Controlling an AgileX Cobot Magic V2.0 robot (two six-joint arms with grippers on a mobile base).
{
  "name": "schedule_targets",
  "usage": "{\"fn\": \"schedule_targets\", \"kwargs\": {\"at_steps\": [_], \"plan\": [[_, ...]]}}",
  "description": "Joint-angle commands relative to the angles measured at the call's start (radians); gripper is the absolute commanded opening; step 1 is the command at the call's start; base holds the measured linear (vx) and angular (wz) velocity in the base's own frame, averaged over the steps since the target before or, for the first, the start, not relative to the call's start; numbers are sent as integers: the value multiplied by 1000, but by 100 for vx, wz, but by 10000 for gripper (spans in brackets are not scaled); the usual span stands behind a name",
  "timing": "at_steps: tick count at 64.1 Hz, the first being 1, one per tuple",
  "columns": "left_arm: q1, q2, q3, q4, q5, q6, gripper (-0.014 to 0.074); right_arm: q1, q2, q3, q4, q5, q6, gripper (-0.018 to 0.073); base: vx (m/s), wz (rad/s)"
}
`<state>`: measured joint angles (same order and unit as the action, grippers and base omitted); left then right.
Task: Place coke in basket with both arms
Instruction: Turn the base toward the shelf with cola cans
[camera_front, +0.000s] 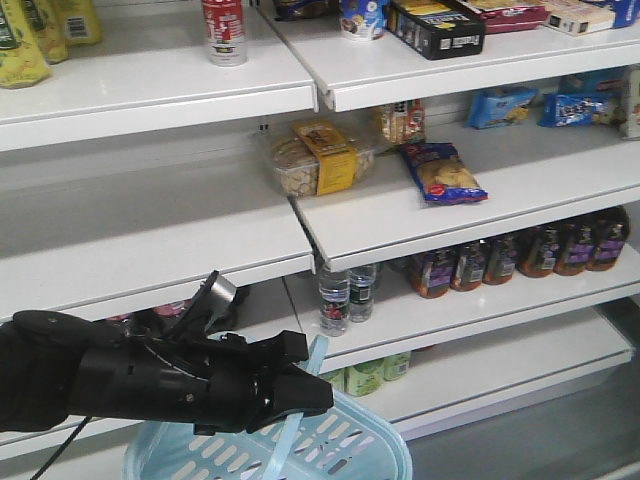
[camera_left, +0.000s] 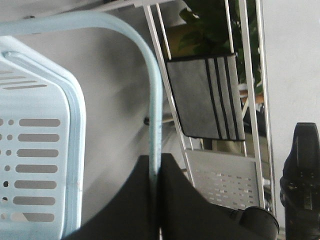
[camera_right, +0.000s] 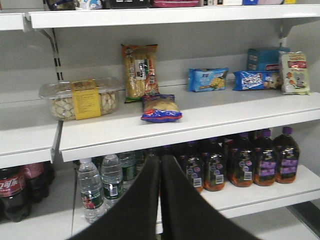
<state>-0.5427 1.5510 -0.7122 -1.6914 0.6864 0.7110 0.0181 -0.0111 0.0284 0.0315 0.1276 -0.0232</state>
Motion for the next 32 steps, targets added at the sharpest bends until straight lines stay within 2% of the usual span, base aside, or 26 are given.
{"fn": "schedule_targets", "kwargs": {"at_steps": [1, 32], "plan": [[-5, -44, -22, -93, 51, 5, -6, -5, -12, 7, -2, -80, -4, -10, 7, 37], [-5, -44, -22, -93, 51, 5, -6, -5, -12, 7, -2, -80, -4, -10, 7, 35]]}}
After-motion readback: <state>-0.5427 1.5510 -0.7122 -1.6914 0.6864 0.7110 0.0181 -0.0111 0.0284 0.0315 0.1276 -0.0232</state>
